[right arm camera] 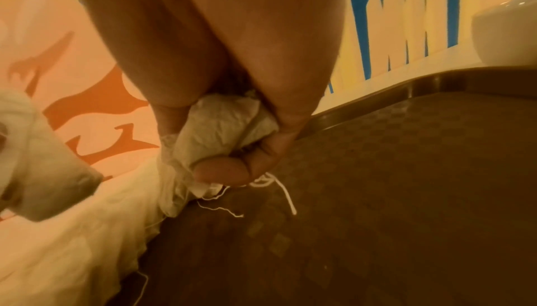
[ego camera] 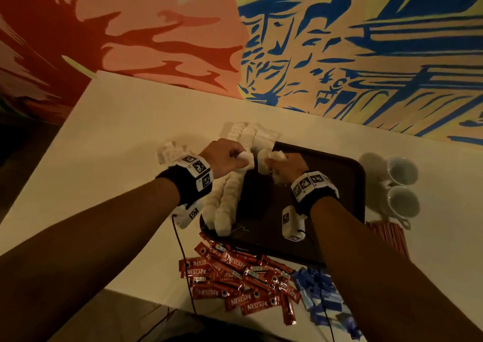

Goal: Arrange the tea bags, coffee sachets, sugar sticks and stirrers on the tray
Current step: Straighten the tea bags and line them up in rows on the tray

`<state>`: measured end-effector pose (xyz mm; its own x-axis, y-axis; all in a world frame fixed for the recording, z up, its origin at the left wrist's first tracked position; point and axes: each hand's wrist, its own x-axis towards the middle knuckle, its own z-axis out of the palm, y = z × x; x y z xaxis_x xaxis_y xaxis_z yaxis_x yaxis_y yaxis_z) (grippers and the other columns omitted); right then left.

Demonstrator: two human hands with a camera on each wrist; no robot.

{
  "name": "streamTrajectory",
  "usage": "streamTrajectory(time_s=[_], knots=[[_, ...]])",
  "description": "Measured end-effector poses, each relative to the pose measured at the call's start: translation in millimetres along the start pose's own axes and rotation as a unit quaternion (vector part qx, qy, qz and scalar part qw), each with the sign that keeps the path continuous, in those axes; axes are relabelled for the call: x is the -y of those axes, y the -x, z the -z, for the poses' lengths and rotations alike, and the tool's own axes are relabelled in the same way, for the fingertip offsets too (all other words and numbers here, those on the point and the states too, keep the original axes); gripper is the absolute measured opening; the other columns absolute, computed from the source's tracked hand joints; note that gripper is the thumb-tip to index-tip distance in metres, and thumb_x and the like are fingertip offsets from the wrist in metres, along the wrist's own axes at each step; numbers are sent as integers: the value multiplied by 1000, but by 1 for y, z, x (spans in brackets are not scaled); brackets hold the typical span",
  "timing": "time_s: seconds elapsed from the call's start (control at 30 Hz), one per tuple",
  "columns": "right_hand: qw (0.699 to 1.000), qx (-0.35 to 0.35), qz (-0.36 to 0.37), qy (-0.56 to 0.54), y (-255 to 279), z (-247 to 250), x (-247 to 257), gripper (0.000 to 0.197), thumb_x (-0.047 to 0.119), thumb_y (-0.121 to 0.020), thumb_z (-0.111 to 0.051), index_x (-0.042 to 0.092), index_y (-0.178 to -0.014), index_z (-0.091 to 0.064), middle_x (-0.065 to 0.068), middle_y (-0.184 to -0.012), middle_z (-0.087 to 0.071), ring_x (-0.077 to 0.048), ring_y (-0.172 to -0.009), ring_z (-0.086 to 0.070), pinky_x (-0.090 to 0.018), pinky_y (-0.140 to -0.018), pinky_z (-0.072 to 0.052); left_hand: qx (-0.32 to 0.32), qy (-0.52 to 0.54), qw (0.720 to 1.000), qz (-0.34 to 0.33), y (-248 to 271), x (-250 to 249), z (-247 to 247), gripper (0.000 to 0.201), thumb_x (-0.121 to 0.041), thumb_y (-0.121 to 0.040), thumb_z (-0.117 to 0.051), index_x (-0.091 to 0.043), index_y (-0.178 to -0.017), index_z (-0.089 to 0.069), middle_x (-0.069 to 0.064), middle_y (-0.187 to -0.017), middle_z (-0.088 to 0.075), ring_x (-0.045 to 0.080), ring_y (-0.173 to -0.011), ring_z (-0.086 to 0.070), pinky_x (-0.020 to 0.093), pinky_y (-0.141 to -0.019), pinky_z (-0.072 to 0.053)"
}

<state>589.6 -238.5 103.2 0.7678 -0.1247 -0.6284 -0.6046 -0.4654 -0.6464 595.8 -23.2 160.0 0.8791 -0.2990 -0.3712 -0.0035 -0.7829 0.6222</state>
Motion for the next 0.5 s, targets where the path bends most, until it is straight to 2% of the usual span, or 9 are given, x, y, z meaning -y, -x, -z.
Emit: streamTrajectory(time_s=[0.1, 0.13, 0.2, 0.23, 0.3, 0.33, 0.4, 0.47, 0.5], knots=[[1000, 0, -7, -2, -17, -7, 3, 39, 42, -80, -79, 11, -104, -74, -7, -91, -74, -25, -83, -71, -39, -79, -61, 42, -25, 999, -4, -16, 3, -10, 25, -39, -87, -74, -20, -102, -74, -5, -89, -64, 13, -84, -58, 21, -69, -37], [1000, -1, -16, -14, -20, -9, 6, 39, 43, -78, -81, 12, -100, -74, -9, -91, -74, -28, -83, -72, -41, -77, -61, 53, -33, 998, -7, -20, 4, -13, 23, -40, -87, -74, -20, -100, -74, -6, -88, -63, 12, -84, -58, 21, -69, -37], [1000, 9, -12, -7, -26, -9, 11, 35, 41, -80, -81, 12, -98, -73, -7, -93, -73, -24, -83, -70, -37, -76, -59, 70, -39, 997, -15, -28, 3, -18, 19, -38, -88, -73, -21, -96, -74, -7, -87, -64, 12, -85, -58, 20, -68, -38], [1000, 20, -4, 3, -29, -10, 13, 34, 39, -83, -79, 11, -101, -71, -4, -95, -70, -20, -85, -66, -33, -76, -55, 75, -42, 996, -19, -32, 2, -20, 21, -36, -89, -73, -18, -99, -75, -5, -91, -66, 13, -88, -59, 21, -71, -40], [999, 30, 0, 20, -35, -10, 16, 45, 40, -85, -78, 6, -114, -71, -4, -99, -66, -17, -88, -60, -29, -77, -47, 81, -56, 995, -22, -39, 0, -20, 24, -31, -90, -72, -14, -105, -75, -1, -99, -68, 15, -93, -60, 25, -78, -45], [999, 30, 0, 23, -37, -10, 19, 50, 41, -85, -77, 6, -119, -70, -5, -102, -67, -17, -90, -59, -28, -78, -45, 84, -69, 994, -24, -42, -2, -20, 22, -30, -90, -72, -13, -103, -75, 0, -99, -68, 16, -93, -61, 28, -78, -47], [999, 23, -4, 32, -35, -8, 26, 50, 40, -88, -75, 8, -126, -67, -11, -115, -69, -19, -95, -59, -28, -80, -45, 93, -90, 991, -17, -50, -3, -18, 15, -30, -88, -73, -15, -88, -73, 2, -92, -68, 20, -88, -62, 29, -74, -47], [999, 21, 6, 43, -27, -1, 33, 40, 29, -96, -66, 14, -133, -63, -11, -124, -67, -26, -107, -63, -33, -85, -49, 91, -111, 990, -8, -56, -3, -19, 15, -28, -85, -72, -22, -73, -67, 2, -82, -66, 24, -84, -63, 30, -70, -48], [996, 18, 24, 79, -23, 2, 34, 35, 25, -98, -62, 15, -132, -63, -12, -121, -67, -29, -109, -64, -35, -87, -50, 87, -121, 989, 2, -58, -4, -20, 12, -25, -84, -71, -21, -73, -67, 2, -82, -67, 26, -84, -65, 32, -71, -51]])
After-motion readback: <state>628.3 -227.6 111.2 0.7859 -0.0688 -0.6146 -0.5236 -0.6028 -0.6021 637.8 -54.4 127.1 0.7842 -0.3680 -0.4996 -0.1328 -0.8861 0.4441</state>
